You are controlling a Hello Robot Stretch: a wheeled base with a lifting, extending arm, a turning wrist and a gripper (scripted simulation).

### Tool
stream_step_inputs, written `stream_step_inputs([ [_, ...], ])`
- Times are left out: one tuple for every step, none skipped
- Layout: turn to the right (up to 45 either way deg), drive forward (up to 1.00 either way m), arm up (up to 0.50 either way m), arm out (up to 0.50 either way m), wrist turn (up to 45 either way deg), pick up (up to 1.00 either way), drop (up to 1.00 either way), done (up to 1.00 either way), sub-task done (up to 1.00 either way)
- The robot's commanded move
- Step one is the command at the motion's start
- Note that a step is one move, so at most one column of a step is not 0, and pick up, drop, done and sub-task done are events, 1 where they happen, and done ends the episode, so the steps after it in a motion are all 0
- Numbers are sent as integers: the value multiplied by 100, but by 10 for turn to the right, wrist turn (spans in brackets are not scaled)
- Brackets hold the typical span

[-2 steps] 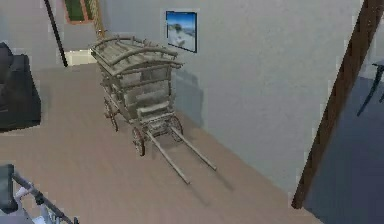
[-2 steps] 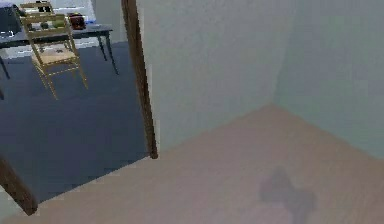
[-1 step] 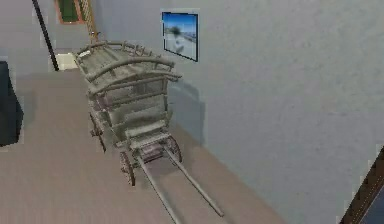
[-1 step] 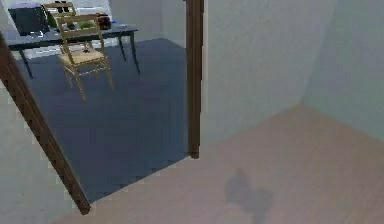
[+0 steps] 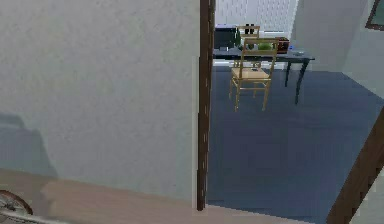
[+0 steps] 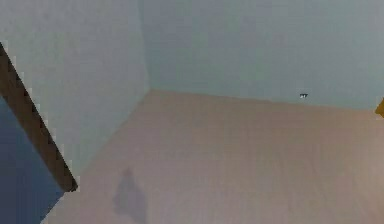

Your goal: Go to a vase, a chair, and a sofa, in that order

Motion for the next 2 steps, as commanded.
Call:
stream_step_inputs([
  [240,0,0,0,0,0,0,0,0],
  [0,95,0,0,0,0,0,0,0],
])
